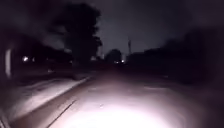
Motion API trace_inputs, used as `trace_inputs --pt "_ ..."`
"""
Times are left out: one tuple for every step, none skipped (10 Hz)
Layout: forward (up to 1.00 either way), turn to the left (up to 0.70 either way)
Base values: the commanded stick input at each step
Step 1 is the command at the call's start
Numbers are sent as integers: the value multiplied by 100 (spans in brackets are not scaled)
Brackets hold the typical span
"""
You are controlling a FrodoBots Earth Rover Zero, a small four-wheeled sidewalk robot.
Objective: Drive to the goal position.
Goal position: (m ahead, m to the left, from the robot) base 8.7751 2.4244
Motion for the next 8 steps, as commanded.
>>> trace_inputs --pt "70 0" --pt "70 0" --pt "70 0" --pt "70 0" --pt "70 0" --pt "70 0" --pt "70 0" --pt "70 0"
